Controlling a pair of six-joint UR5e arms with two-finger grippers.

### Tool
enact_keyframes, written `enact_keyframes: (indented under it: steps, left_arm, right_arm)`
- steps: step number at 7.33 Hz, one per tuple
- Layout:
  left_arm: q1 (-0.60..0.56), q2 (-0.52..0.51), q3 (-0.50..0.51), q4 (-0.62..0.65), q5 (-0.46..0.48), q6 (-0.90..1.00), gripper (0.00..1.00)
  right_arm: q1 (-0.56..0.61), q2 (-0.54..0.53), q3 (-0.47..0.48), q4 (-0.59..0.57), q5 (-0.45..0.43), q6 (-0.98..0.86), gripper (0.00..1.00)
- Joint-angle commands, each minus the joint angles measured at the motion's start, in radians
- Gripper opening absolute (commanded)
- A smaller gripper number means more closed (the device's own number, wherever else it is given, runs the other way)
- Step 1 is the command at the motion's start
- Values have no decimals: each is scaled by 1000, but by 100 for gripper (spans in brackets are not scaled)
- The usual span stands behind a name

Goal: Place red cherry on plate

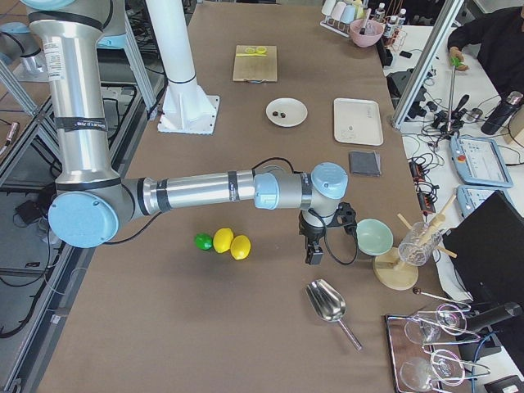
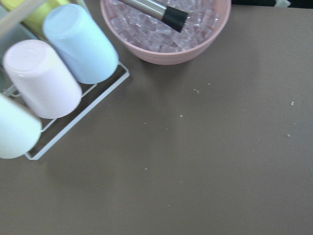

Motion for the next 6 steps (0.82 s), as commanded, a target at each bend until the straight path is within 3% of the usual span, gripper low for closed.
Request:
enact_keyframes:
  steps: [1, 6]
  left_arm:
    - [-92, 9, 79, 30, -109, 127, 98]
    - [-86, 23, 19, 29, -110, 69, 98]
  right_arm:
    - [37, -14, 3, -1, 3, 4, 100]
    - [47, -25, 12, 0, 13, 9, 100]
